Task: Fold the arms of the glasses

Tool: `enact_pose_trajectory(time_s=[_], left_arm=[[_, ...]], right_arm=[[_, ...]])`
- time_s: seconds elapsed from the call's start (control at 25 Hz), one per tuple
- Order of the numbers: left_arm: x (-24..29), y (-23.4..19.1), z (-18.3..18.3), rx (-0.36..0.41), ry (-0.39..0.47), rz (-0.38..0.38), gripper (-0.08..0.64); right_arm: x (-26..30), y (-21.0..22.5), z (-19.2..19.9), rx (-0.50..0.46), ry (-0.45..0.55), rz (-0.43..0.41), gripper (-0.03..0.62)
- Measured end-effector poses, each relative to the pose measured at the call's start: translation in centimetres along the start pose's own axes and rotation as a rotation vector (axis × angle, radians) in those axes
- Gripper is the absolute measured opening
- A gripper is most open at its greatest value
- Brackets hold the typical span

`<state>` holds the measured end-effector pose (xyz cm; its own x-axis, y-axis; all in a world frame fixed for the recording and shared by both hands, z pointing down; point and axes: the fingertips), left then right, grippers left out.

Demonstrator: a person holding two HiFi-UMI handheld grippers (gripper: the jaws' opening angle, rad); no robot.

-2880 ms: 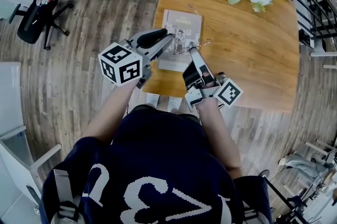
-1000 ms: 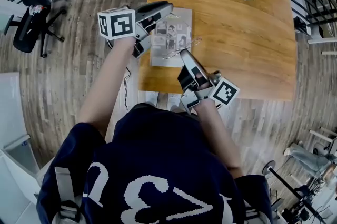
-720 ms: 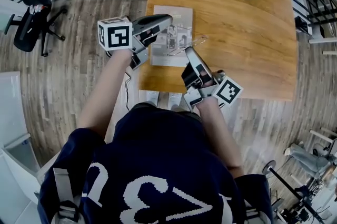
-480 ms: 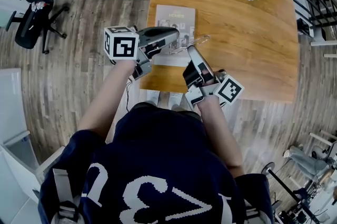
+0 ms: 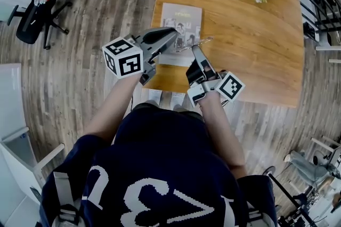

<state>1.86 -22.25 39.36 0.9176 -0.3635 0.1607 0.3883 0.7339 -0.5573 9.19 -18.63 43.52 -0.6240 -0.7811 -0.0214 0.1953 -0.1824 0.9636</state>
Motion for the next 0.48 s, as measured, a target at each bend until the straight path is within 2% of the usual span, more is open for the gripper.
enact_pose_trajectory(time_s=[0.12,0.28,0.48], left_arm=[[-1.2,-0.6,0.4,0.083,0.0,-0.097,0.034],[-2.3,-0.6,1.6,0.135,-0.024,-0.146,0.034],[-3.7,-0.9,2.3,0.132,-0.018,-0.176,0.034]], right_arm=[[-0.3,4.2,0.4,0.064,0.013,0.123,0.028],[-0.5,9.4,1.8,0.181,0.038,0.28,0.028],[-0.5,12.9,2.5,0.289,0.099,0.353,0.029]])
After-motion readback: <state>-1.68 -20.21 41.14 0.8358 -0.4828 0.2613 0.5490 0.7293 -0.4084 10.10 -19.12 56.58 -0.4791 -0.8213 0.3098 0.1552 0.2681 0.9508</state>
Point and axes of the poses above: the fingertips, and each gripper's own axes: x forward along the fingers, y to its right, z out of its underside, and after that the axes turned 4 degrees about -y, right-handed
